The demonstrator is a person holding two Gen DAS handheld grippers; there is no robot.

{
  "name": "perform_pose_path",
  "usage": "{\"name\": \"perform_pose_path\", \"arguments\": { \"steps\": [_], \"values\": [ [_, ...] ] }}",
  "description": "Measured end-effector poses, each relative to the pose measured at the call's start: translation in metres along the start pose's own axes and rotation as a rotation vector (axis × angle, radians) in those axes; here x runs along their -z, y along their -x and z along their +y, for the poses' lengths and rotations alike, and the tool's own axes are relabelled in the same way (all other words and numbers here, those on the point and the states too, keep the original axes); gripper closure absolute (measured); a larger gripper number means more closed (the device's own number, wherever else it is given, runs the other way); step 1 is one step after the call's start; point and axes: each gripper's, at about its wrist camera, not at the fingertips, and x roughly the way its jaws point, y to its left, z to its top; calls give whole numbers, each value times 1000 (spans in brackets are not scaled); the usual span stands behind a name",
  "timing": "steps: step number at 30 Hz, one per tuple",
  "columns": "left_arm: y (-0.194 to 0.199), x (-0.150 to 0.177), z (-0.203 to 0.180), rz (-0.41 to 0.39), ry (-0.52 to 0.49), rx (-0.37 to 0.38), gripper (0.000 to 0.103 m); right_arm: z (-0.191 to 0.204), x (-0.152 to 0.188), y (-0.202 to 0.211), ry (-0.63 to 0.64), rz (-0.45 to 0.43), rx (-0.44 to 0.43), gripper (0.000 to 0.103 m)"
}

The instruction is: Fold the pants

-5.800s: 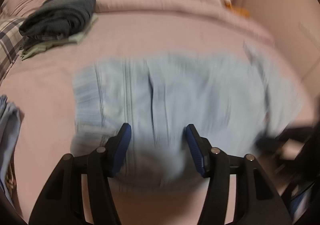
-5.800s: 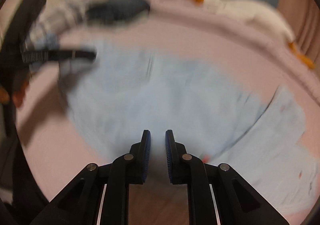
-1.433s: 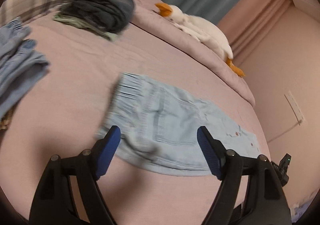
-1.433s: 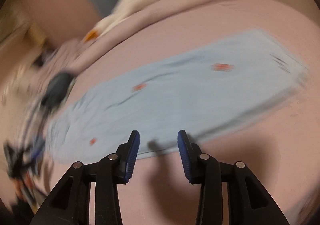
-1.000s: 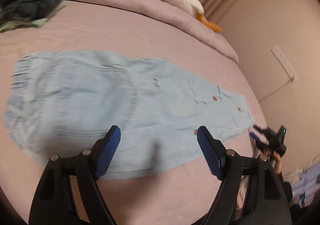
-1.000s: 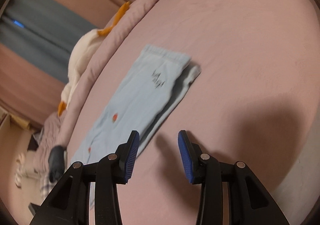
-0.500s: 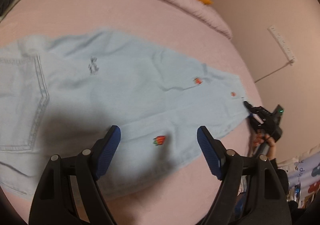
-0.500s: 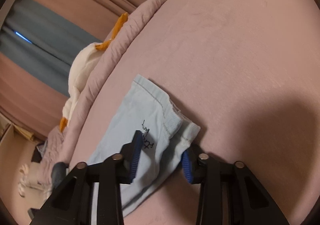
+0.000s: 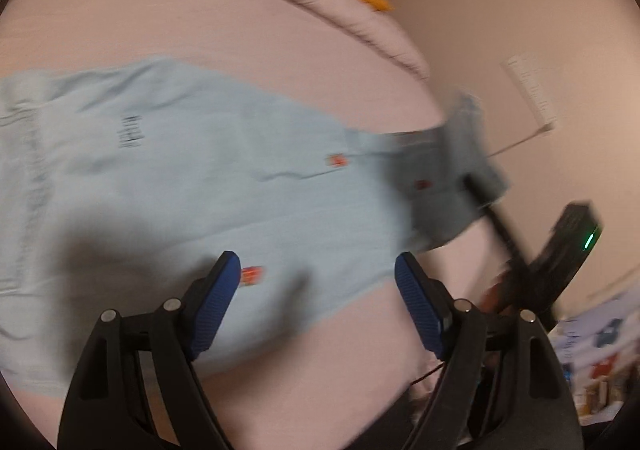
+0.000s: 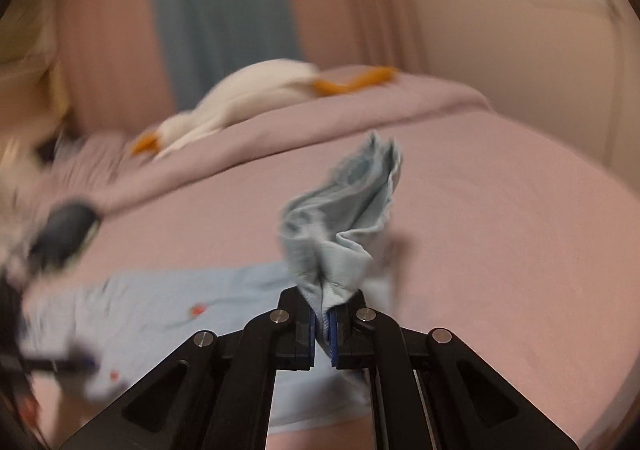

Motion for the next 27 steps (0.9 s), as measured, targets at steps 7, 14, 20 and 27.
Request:
{"name": "perform_pose_path", "arguments": {
  "steps": [7,14,20,27],
  "values": [
    [-32,-9,4,21,136,145,14,107,36,3,271,-10,-150,97],
    [-31,-1,49,-21,374,354,14,169,85,-9,502,76,-189,97],
    [-26,-17,41,-6,271,244,77,188,86,-2,581,55,-216,97],
    [6,-26,37,-143,52,51,94,215,77,-4,657,1,-216,97]
  ]
}}
